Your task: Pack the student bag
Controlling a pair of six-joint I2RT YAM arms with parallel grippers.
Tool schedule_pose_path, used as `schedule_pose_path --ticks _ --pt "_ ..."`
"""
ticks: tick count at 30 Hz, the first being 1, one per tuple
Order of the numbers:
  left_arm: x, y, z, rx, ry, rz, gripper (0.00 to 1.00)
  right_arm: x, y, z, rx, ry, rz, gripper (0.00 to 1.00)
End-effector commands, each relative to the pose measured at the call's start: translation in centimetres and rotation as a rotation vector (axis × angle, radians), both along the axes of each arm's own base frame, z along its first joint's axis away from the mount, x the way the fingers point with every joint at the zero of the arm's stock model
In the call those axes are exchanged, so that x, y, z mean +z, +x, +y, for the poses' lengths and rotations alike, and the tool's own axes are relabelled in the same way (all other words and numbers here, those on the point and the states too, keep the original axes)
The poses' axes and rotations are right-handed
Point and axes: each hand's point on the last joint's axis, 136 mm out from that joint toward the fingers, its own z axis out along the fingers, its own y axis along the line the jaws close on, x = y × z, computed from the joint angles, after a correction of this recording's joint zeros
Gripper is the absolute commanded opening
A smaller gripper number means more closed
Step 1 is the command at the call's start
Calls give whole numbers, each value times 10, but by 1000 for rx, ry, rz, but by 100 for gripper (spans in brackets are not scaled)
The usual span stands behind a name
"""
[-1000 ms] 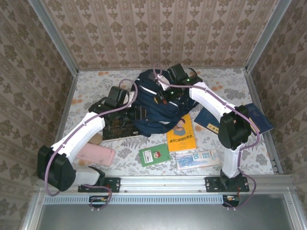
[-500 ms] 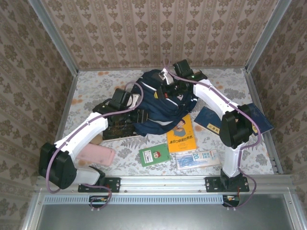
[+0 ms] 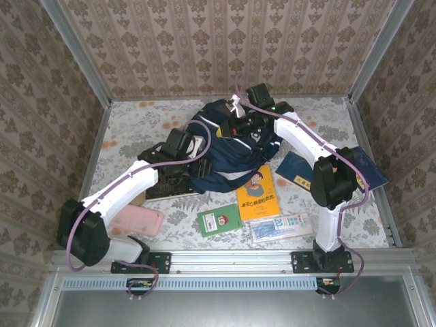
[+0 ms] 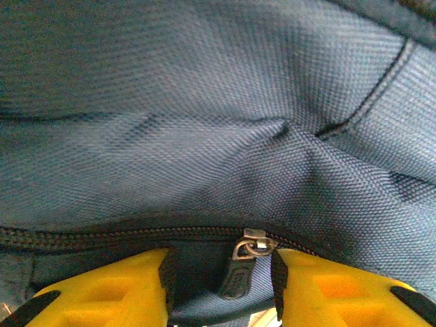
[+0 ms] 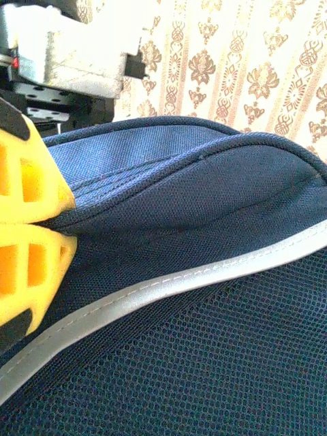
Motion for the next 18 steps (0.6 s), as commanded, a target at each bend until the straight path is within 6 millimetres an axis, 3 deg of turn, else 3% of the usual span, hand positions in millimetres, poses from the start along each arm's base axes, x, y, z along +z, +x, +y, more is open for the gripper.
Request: schedule_pose_path --ticks 1,6,9,15,18 --pt "-15 -10 0 -41 93 13 45 64 5 11 49 177 -87 0" --pt "-27 -10 -5 -50 162 2 50 72 6 12 48 201 -90 0" --pt "-31 -6 -7 -44 203 -16 47 73 6 12 50 209 -88 0" --pt "-33 1 -8 -41 225 -43 17 75 4 10 49 213 -87 0" --pt "-25 1 -9 -49 209 -60 5 71 8 5 35 194 -93 0"
